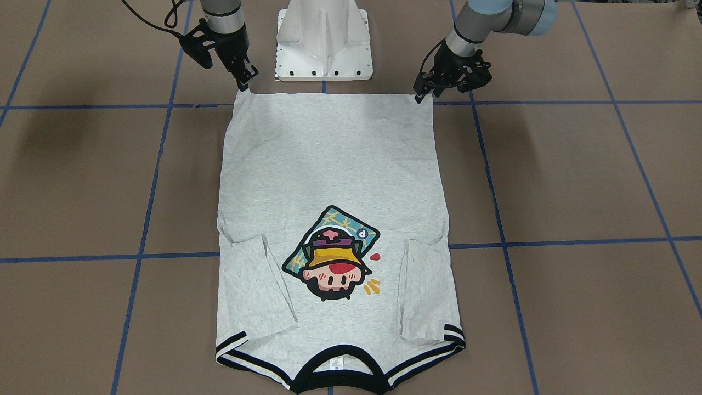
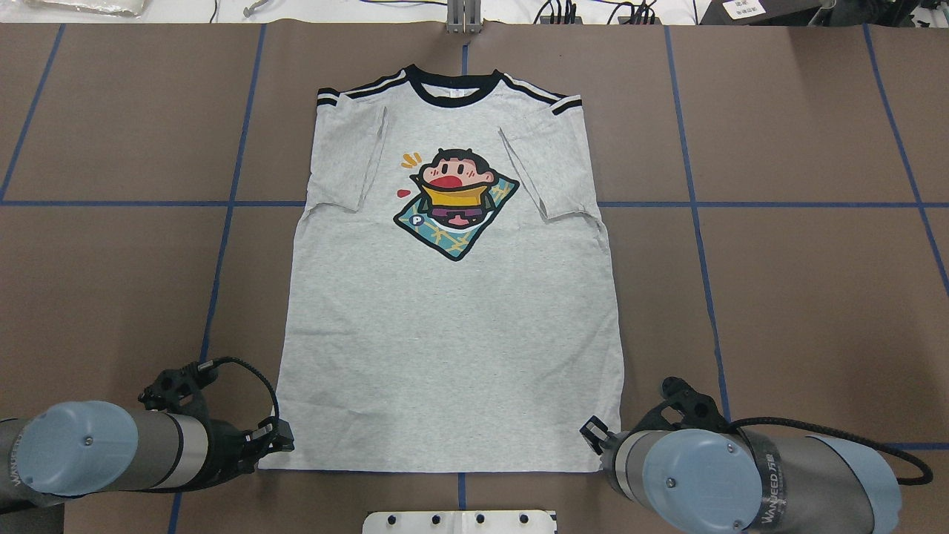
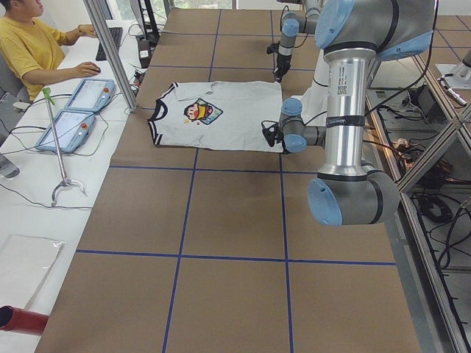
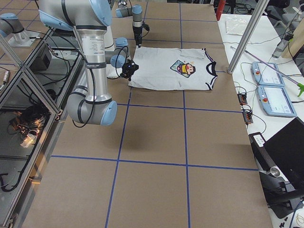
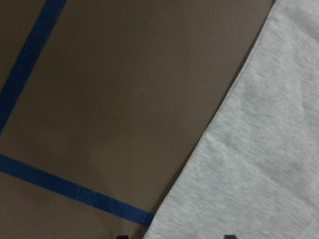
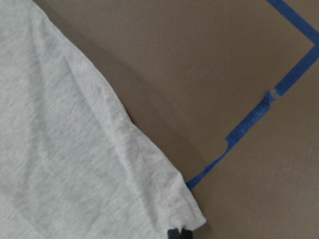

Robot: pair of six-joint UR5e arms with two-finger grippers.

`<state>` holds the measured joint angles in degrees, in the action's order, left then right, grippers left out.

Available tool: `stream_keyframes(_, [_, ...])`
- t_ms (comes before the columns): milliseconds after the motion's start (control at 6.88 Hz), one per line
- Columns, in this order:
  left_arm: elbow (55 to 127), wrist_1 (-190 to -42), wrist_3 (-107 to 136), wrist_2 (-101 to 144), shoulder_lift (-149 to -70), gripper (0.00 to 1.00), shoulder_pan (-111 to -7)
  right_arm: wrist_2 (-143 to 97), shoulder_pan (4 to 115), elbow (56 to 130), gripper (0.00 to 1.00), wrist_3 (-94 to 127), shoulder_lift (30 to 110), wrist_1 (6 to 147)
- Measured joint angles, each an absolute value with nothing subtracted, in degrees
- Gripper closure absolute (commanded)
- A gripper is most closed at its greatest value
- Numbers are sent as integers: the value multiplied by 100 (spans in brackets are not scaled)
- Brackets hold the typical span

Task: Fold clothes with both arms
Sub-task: 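Grasp both hem corners with the left and right grippers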

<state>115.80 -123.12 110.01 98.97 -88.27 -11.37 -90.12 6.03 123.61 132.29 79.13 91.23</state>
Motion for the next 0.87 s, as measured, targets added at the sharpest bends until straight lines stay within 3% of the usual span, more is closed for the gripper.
stream_keyframes(291, [11552, -12306, 11004, 9897, -8815, 53, -1105, -8998, 609, 12358, 100, 13235, 7905, 9123])
stream_keyframes(727, [11521, -12305, 11002, 9889, -8807, 100, -1061, -8991, 628, 12357, 100, 13234, 7899, 9123])
stream_keyframes(872, [11536, -12305, 10998, 9888, -8807, 100, -1061, -8994, 644, 12357, 100, 13234, 7896, 9123])
